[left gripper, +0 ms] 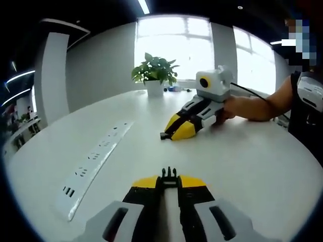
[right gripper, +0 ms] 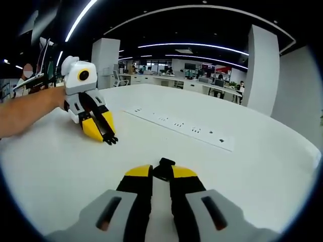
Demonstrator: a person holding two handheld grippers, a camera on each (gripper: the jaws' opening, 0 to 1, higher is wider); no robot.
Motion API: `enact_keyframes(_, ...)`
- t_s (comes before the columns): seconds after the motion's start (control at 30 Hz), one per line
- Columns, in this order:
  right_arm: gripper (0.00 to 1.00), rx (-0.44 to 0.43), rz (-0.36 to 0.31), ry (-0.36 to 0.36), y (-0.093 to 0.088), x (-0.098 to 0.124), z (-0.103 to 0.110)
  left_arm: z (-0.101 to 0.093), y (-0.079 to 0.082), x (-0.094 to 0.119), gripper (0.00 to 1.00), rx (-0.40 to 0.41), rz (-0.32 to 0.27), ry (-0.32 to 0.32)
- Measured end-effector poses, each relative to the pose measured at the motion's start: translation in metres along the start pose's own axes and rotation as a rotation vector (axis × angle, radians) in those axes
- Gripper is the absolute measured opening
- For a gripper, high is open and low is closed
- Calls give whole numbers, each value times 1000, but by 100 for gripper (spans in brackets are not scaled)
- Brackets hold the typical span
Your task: Snap the two parts of the plastic buckle together until the buckle closes and remains connected.
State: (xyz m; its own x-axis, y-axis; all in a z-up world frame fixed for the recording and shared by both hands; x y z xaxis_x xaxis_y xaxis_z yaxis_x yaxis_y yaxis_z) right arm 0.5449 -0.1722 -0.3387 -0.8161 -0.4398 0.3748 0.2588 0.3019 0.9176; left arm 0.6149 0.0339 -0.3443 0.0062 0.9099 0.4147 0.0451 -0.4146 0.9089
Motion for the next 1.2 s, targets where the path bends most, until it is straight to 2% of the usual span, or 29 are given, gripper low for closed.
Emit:
enact_keyframes(0.2, 16, 3, 1, -7, 1, 0, 2, -1, 0, 0, 12, 5, -4, -2)
enact_keyframes(0.47, 17, -20, 13, -55, 0, 2, 2, -2, 0, -1, 12, 7, -6, -9)
enact_keyframes(0.57, 13, -34, 22, -76, -1, 3, 0, -3, 0, 0, 12, 7, -7, -9)
enact_keyframes(0.93, 17, -26, 10, -66, 3, -3, -5, -3, -1, 1, 12, 18, -12, -9)
enact_keyframes(1.2, 13, -38, 16, -77, 2, -4, -6, -3, -1, 0, 12, 35, -17, -6)
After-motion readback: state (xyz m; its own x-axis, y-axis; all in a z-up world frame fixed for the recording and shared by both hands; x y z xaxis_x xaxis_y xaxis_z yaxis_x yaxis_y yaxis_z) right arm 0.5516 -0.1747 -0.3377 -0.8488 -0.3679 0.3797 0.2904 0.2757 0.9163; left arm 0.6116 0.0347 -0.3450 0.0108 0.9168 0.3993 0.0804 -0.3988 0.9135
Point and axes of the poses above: the point that each gripper's makers call its tool centre point, and the gripper's own axes: x roughly backward along the fingers, z roughly to its left, y roughly out of its top, the point moved 8 cm from there along x, roughly backward along the fingers, and after that the axes turned 2 degrees about -z, right-handed, at the moved point
